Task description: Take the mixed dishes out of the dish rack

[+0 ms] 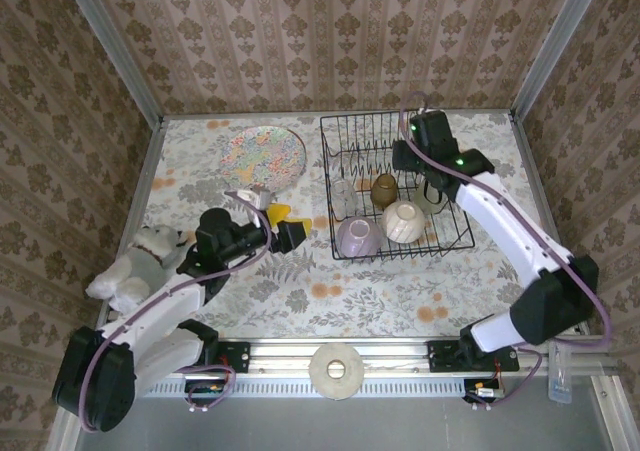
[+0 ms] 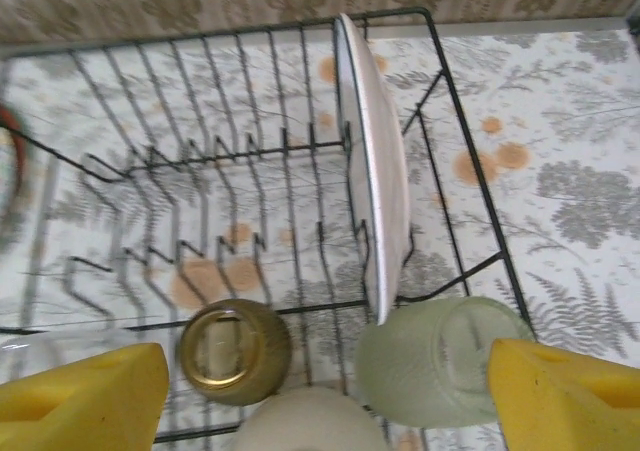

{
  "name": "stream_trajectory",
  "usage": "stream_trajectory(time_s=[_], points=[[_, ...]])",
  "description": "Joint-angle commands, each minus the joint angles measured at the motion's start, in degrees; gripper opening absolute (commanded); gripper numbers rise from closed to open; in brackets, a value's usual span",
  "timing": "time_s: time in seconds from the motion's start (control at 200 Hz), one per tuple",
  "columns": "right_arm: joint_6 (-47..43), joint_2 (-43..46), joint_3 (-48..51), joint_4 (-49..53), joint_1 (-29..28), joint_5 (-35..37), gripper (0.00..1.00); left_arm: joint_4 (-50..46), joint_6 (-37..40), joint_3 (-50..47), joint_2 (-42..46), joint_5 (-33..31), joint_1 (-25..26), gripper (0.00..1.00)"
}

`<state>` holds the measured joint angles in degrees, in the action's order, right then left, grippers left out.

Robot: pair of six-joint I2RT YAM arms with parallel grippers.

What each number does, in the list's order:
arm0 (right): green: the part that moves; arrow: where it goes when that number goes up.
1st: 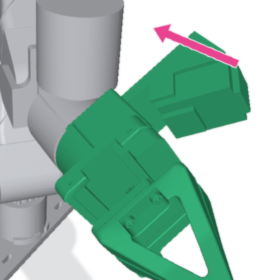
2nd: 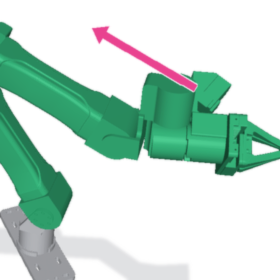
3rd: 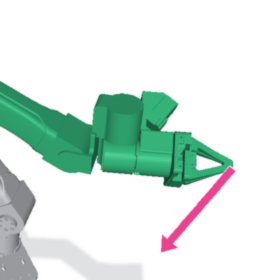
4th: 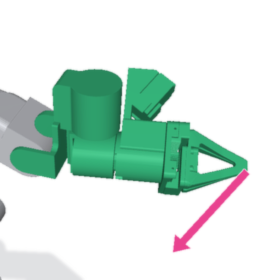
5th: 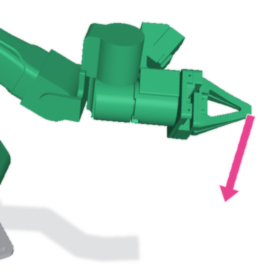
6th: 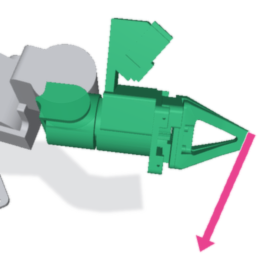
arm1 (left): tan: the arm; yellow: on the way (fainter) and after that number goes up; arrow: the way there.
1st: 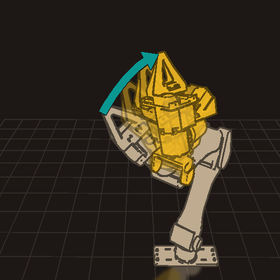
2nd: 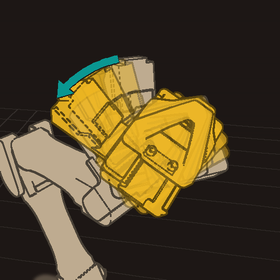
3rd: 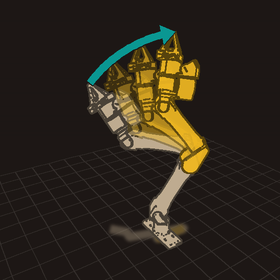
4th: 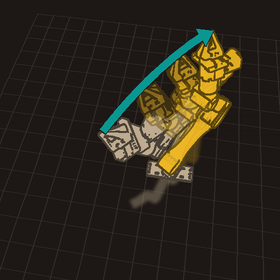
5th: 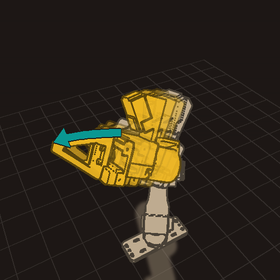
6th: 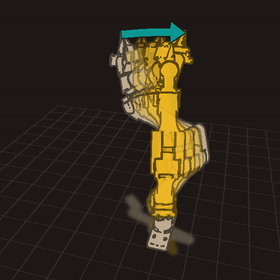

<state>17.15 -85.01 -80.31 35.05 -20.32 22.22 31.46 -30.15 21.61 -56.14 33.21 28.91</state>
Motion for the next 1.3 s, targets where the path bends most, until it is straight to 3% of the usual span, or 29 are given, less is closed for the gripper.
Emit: stream_trajectory(time_s=[0.0, 0.445, 0.78, 1.295], points=[[-3.3, -4.5, -4.5, 5.8, -0.2, 8.4, 0.79, 8.3, 0.2, -1.9, -0.9, 0.5, 0.5, 1.0], [-4.4, -19.7, -16.0, 10.0, 0.8, 12.8, 0.74, 15.5, -3.9, -3.9, -4.7, 0.9, 0.8, 1.0], [-5.8, -26.4, -22.1, 11.9, 2.6, 13.5, 0.54, 14.9, -4.1, -4.0, -3.0, 0.9, 0.8, 1.0], [-5.9, -29.4, -24.9, 12.2, 3.8, 14.2, 0.29, 14.7, -4.7, -4.0, -2.7, 1.0, 0.9, 1.0]])
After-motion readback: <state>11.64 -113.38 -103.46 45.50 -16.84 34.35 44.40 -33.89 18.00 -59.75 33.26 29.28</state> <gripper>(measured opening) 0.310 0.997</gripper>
